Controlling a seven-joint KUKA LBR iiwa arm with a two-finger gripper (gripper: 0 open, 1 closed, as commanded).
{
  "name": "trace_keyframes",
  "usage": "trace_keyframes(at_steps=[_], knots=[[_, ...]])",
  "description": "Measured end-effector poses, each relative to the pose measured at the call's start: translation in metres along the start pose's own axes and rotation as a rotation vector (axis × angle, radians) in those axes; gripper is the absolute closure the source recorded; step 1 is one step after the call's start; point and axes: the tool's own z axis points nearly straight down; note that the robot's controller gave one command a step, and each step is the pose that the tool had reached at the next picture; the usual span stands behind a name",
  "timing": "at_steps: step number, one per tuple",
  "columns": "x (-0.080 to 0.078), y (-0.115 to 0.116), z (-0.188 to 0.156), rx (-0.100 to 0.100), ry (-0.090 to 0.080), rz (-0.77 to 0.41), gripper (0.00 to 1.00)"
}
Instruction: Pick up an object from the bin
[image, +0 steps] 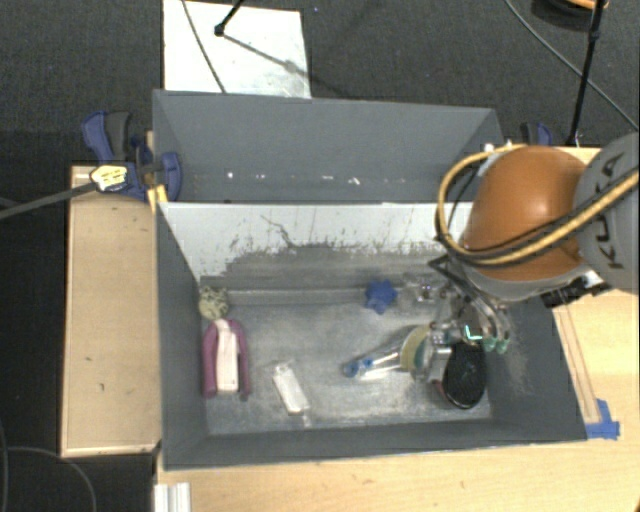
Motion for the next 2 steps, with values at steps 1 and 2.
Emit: trace_keyframes(at_steps=[1, 2], knots=[[-0.001, -0.099, 0.065, 0.003, -0.002, -0.017, 0.00], [-0.032, -0.088, 0.124, -0.002, -0.008, 0.239, 0.00]])
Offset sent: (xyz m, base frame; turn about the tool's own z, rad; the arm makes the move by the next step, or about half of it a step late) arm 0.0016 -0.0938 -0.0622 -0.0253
